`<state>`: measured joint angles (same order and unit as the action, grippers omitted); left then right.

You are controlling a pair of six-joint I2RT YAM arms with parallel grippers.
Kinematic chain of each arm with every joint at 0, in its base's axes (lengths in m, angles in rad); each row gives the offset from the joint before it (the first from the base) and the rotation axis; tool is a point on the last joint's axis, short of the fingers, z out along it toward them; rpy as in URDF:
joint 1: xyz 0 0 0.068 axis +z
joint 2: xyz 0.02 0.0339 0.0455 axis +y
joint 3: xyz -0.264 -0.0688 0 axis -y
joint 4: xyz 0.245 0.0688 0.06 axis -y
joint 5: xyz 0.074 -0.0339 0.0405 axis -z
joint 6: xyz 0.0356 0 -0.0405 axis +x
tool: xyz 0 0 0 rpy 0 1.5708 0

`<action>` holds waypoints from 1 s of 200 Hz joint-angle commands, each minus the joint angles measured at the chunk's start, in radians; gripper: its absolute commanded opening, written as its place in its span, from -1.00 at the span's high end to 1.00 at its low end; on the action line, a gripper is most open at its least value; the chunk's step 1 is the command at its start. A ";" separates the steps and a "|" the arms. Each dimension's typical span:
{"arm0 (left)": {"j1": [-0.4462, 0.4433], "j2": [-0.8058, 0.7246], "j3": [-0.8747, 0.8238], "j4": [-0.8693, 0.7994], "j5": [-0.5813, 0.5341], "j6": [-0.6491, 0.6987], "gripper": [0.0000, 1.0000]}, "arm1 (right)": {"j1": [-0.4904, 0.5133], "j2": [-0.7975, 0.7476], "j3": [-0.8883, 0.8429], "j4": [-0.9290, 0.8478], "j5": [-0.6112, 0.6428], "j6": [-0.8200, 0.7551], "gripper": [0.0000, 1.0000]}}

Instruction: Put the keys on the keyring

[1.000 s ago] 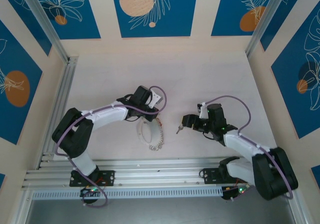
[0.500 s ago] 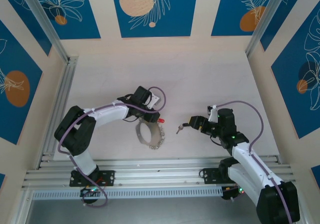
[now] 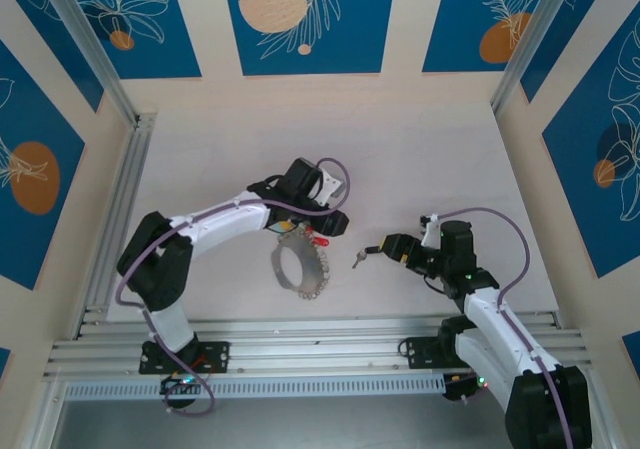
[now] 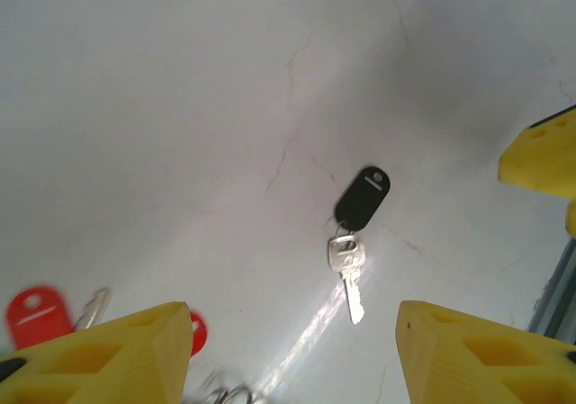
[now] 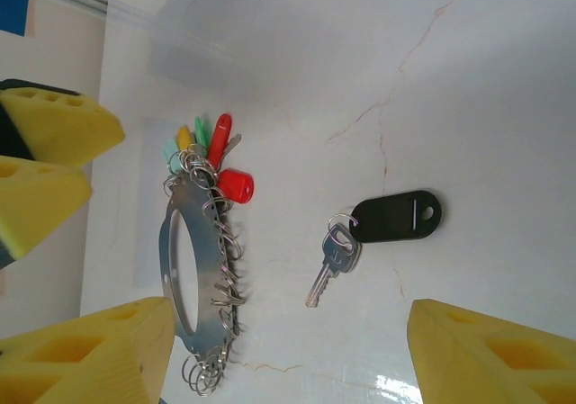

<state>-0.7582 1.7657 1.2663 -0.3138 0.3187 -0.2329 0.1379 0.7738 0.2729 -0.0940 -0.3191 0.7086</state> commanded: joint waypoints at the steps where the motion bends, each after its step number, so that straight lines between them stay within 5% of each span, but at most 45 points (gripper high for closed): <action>1: -0.006 0.034 0.023 0.002 0.024 -0.034 -0.23 | -0.010 -0.018 -0.007 0.002 -0.039 0.007 -0.40; 51: 0.061 -0.050 0.002 -0.202 -0.128 0.069 -0.27 | 0.080 0.057 0.016 0.042 -0.024 -0.026 -0.60; 79: 0.126 -0.055 -0.010 -0.282 -0.150 0.106 0.05 | 0.162 0.092 0.025 0.103 0.000 -0.025 -0.66; 105: 0.150 -0.039 -0.002 -0.311 -0.192 0.136 0.08 | 0.242 0.140 0.054 0.139 0.035 -0.043 -0.66; 175: 0.154 0.067 0.021 -0.343 -0.289 0.181 0.03 | 0.225 0.170 0.050 0.175 0.024 -0.037 -0.67; 200: 0.155 0.104 0.024 -0.329 -0.286 0.179 0.17 | 0.211 0.183 0.052 0.185 0.013 -0.039 -0.67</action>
<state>-0.6060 1.8378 1.2854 -0.6357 0.0467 -0.0685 0.3634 0.9524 0.3012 0.0658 -0.3023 0.6880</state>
